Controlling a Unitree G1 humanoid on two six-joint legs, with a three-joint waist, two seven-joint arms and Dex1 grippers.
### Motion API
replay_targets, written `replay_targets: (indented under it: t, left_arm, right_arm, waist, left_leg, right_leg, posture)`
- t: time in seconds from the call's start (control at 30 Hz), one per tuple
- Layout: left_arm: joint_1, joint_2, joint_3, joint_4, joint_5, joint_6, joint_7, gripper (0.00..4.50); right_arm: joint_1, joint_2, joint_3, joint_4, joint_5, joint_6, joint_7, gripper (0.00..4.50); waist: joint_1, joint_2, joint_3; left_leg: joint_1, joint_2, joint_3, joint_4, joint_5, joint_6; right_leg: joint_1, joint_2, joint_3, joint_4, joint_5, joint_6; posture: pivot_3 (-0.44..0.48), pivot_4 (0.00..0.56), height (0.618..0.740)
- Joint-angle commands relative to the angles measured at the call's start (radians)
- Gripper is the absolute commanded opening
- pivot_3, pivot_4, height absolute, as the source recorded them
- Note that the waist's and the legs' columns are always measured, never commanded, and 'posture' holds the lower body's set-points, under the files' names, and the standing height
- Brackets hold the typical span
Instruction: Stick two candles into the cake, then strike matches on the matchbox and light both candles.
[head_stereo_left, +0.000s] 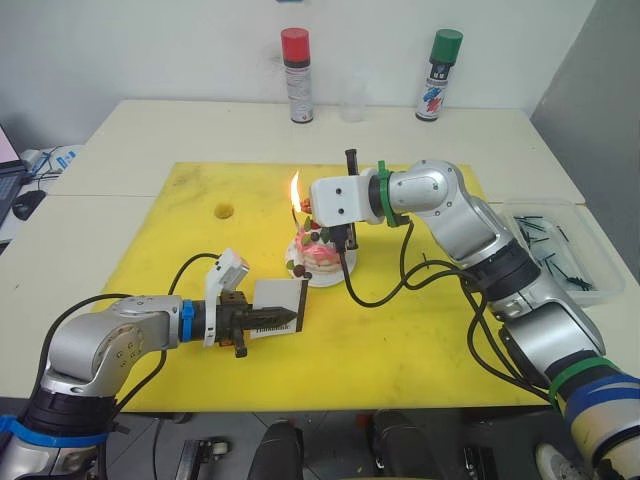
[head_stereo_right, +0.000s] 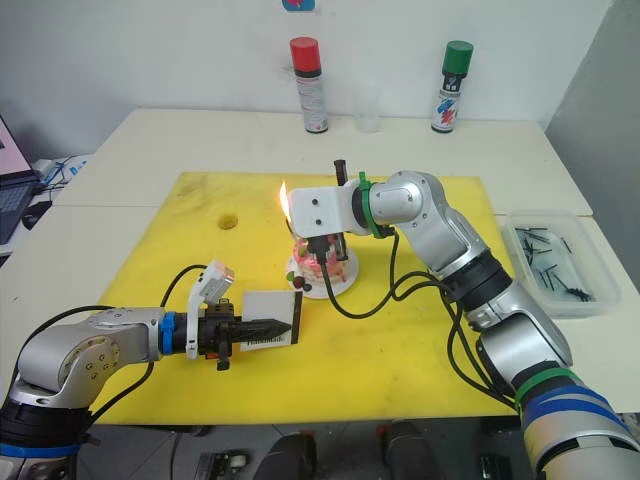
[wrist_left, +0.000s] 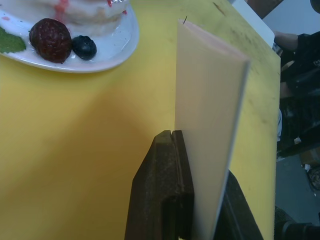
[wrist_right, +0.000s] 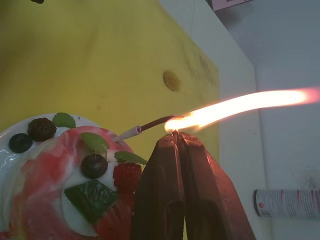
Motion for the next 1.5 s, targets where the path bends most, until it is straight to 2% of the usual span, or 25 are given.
replay_targets:
  t: [0.03, 0.63, 0.93, 1.17, 1.3, 1.4, 1.5]
  left_arm:
    - [-0.012, -0.001, 0.000, -0.024, 0.002, -0.016, -0.003, 0.00]
    - [-0.027, -0.004, -0.015, -0.016, 0.013, -0.020, -0.015, 0.00]
    - [-0.040, -0.014, -0.029, -0.006, 0.020, -0.025, -0.022, 0.00]
    - [-0.038, -0.017, -0.036, -0.009, 0.013, -0.022, -0.029, 0.00]
    - [-0.028, -0.024, -0.040, -0.016, 0.007, -0.017, -0.029, 0.00]
    - [-0.022, -0.028, -0.041, -0.021, 0.005, -0.015, -0.025, 0.00]
    - [-0.012, -0.041, -0.037, -0.028, -0.002, -0.012, -0.017, 0.00]
  right_arm:
    - [-0.034, 0.000, -0.036, -0.034, -0.001, -0.009, 0.004, 0.01]
    - [-0.036, -0.001, -0.045, -0.040, 0.002, -0.008, 0.004, 0.01]
    - [-0.095, -0.021, -0.120, 0.029, 0.008, 0.003, -0.037, 0.01]
    - [-0.114, -0.115, -0.286, 0.082, 0.049, 0.104, -0.110, 0.01]
    - [0.013, -0.262, -0.468, -0.025, 0.101, 0.283, -0.155, 0.01]
    - [0.110, -0.320, -0.573, -0.118, 0.141, 0.427, -0.194, 0.01]
    - [0.287, -0.375, -0.750, -0.235, 0.175, 0.634, -0.251, 0.01]
  waist:
    - [0.000, 0.000, 0.000]
    - [0.000, 0.000, 0.000]
    - [0.000, 0.000, 0.000]
    - [0.003, 0.000, 0.000]
    - [0.009, 0.000, 0.000]
    - [0.008, 0.001, 0.001]
    - [0.002, 0.001, 0.001]
  left_leg:
    - [0.000, 0.000, 0.000, 0.000, 0.000, 0.000]
    - [0.000, 0.000, 0.000, 0.000, 0.000, 0.000]
    - [0.000, 0.000, 0.000, 0.000, 0.000, 0.000]
    - [-0.001, 0.000, 0.000, 0.000, 0.000, 0.000]
    - [-0.001, 0.000, 0.000, -0.001, 0.000, 0.000]
    - [-0.001, -0.001, 0.001, -0.001, 0.000, 0.000]
    - [-0.001, -0.001, 0.002, -0.002, 0.000, 0.000]
  right_leg:
    - [0.000, 0.000, 0.000, 0.000, 0.000, 0.000]
    - [0.000, 0.000, 0.000, 0.000, 0.000, 0.000]
    - [0.000, 0.000, 0.000, 0.000, 0.000, 0.000]
    - [0.000, 0.000, 0.000, 0.000, 0.000, 0.000]
    - [0.001, 0.000, 0.000, -0.001, 0.000, -0.001]
    - [0.000, -0.001, 0.001, -0.002, 0.000, 0.000]
    - [0.000, -0.001, 0.002, -0.001, 0.000, 0.000]
  posture:
    - [0.000, 0.150, 0.740]
    - [0.000, 0.150, 0.740]
    - [0.000, 0.150, 0.740]
    - [0.000, 0.150, 0.740]
    - [0.000, 0.150, 0.740]
    - [0.000, 0.150, 0.740]
    - [0.000, 0.150, 0.740]
